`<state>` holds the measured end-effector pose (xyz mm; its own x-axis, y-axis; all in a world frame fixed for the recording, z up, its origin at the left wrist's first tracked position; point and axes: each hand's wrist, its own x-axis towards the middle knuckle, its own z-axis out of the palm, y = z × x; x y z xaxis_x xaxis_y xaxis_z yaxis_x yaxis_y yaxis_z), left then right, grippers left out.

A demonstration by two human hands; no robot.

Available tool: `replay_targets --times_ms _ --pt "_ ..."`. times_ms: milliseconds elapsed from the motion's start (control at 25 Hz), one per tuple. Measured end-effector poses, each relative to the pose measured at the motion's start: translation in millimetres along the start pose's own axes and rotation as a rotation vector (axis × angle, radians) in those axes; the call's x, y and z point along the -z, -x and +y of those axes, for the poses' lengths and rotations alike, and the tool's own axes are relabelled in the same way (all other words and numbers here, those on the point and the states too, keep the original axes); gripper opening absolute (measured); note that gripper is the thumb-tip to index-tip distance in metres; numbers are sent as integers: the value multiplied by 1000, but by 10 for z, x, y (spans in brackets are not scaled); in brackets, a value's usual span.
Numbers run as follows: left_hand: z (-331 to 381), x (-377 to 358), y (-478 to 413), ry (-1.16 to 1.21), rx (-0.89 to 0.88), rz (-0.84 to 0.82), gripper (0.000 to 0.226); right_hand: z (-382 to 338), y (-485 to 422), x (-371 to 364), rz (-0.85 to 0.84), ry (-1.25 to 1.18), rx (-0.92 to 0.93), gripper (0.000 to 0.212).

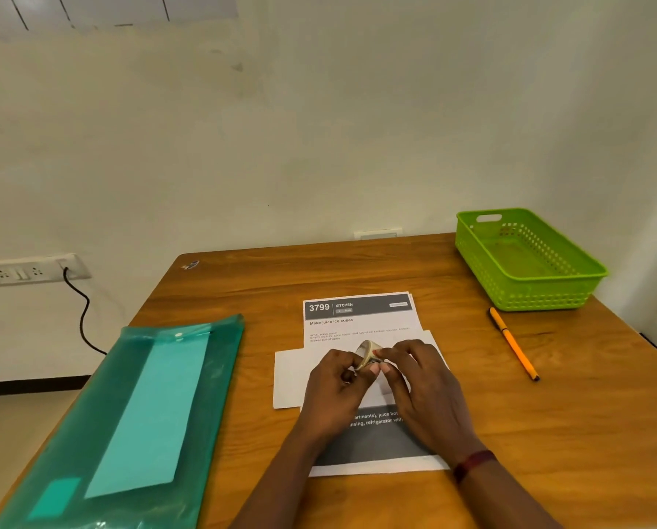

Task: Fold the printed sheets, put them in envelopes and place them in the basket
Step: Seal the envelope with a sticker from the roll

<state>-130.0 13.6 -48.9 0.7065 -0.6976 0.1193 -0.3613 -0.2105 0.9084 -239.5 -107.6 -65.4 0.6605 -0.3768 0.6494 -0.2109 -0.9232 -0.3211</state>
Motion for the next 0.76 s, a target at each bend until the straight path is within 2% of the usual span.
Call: replay_targets --times_ms 320,520,760 --pt "-40 24 -11 -6 -52 -67 39 14 23 12 41 -72 39 23" --pt "-97 24 -44 -25 -59 -104 21 11 5 35 67 -140 46 11" --pt "-170 31 -68 -58 -62 -158 22 67 17 8 68 -245 2 11"
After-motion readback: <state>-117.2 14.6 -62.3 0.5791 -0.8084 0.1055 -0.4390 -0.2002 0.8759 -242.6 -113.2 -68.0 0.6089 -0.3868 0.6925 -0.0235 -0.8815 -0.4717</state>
